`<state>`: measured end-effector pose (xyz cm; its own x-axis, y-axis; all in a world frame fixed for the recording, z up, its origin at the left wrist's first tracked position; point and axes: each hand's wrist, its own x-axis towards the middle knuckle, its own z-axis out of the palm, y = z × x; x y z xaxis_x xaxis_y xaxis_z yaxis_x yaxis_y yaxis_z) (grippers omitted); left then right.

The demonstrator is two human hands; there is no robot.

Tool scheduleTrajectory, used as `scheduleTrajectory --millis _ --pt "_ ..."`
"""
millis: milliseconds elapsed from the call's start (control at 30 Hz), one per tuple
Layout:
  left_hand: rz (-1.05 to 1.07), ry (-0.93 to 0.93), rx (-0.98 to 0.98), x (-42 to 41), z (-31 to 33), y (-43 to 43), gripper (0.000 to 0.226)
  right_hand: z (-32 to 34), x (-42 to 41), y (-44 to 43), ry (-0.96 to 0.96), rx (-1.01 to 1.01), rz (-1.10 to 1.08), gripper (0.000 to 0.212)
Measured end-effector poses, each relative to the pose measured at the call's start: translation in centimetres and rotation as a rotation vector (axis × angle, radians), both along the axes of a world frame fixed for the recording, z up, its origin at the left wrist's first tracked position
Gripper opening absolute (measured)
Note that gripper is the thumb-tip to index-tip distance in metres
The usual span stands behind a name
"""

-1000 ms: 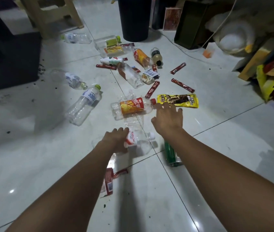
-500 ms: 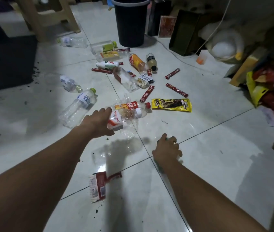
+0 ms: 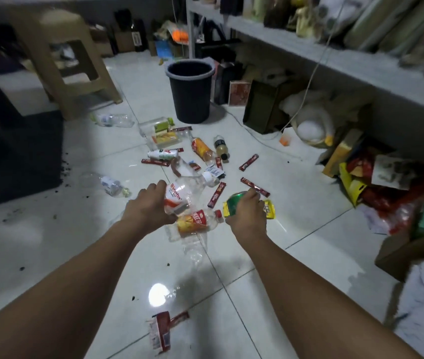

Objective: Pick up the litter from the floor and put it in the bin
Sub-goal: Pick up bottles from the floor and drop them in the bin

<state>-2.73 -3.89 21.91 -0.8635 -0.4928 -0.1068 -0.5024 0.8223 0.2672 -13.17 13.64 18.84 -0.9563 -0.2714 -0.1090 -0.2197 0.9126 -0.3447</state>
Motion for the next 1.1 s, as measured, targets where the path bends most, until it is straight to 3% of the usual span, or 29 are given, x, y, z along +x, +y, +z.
scheduleTrajectory --millis 167,467,733,933,1100 --pt "0.066 0.023 0.032 0.2 13.5 0.5 0.075 14.9 0.2 0.3 0.055 -0.046 0.007 0.076" --pt "0.029 0.077 0.078 -0.2 41.3 0.5 0.068 43.5 1.4 0.1 0.066 -0.112 0.010 0.079" --pt "-0.014 0.094 0.003 0.1 65.1 -1.6 0.064 67.6 2.4 -1.0 0.135 -0.010 0.059 0.081" --pt "-0.025 0.138 0.021 2.3 75.3 -3.4 0.065 78.0 5.1 -2.3 0.192 -0.074 0.080 0.084" --pt "-0.053 0.197 0.053 3.9 78.0 -2.7 0.062 80.2 6.7 -1.4 0.215 -0.075 0.063 0.093"
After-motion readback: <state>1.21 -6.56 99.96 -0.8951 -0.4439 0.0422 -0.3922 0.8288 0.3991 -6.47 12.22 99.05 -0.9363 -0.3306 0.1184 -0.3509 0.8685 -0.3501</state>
